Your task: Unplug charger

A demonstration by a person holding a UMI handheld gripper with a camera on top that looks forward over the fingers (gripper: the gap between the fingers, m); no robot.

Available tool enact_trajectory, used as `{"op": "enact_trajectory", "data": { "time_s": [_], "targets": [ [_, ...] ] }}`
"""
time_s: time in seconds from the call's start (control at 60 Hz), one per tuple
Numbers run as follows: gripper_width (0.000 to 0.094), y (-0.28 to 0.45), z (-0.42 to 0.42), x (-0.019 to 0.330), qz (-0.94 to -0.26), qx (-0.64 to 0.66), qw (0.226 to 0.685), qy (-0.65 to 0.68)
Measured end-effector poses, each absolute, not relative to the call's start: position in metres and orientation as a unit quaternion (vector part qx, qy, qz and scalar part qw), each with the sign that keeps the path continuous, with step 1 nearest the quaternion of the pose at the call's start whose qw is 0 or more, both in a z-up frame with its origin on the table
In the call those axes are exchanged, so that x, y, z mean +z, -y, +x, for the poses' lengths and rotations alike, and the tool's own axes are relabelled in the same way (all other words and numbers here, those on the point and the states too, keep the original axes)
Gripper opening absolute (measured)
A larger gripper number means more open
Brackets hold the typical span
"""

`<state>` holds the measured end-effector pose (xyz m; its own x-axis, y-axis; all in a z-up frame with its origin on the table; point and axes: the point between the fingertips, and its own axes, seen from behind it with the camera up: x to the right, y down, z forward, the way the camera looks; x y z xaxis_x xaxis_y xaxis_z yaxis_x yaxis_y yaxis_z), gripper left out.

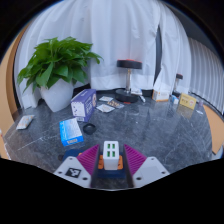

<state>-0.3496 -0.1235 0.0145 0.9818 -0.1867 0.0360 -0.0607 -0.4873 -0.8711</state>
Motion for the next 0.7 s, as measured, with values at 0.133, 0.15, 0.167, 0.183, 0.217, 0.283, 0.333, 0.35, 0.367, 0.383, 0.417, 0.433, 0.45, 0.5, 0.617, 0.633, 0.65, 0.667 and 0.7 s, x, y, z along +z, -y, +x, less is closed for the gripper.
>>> {"op": "enact_trajectory", "data": {
  "time_s": [0.133,0.15,0.167,0.183,0.217,0.283,0.333,0.35,0.367,0.383,0.417,0.433,0.45,0.5,0.617,0.633,0.65,0.667,0.7],
  "targets": [
    [0.0126,0.117,-0.35,0.013,-0.864,-0.062,0.496,-0.063],
    [0.0118,0.117,-0.35,0.013,-0.865,-0.061,0.494,-0.064],
    [0.0108,0.117,-0.35,0.013,-0.866,-0.058,0.493,-0.066],
    [0.0102,0.116,-0.351,0.012,-0.867,-0.056,0.491,-0.069],
    [0.0094,0.116,-0.35,0.015,-0.871,-0.048,0.483,-0.07],
    [0.009,0.115,-0.35,0.047,-0.858,-0.022,0.508,-0.079],
    [0.0089,0.102,-0.336,0.133,-0.805,-0.065,0.589,-0.042],
    [0.0089,0.1,-0.334,0.165,-0.788,-0.074,0.61,-0.031],
    [0.0088,0.1,-0.337,0.186,-0.775,-0.07,0.628,-0.026],
    [0.0088,0.099,-0.338,0.206,-0.765,-0.06,0.641,-0.025],
    [0.0088,0.098,-0.337,0.238,-0.753,-0.033,0.657,-0.032],
    [0.0087,0.098,-0.334,0.251,-0.747,-0.021,0.663,-0.038],
    [0.0088,0.098,-0.329,0.26,-0.744,-0.013,0.667,-0.044],
    [0.009,0.091,-0.306,0.276,-0.743,-0.005,0.668,-0.052],
    [0.0128,0.088,-0.243,0.207,-0.781,-0.007,0.622,-0.06],
    [0.0133,0.087,-0.236,0.189,-0.793,-0.003,0.607,-0.06],
    [0.0139,0.087,-0.23,0.172,-0.804,0.003,0.592,-0.062],
    [0.0143,0.087,-0.224,0.154,-0.813,0.009,0.578,-0.065],
    [0.0151,0.089,-0.212,0.119,-0.83,0.02,0.553,-0.07]
  ]
}}
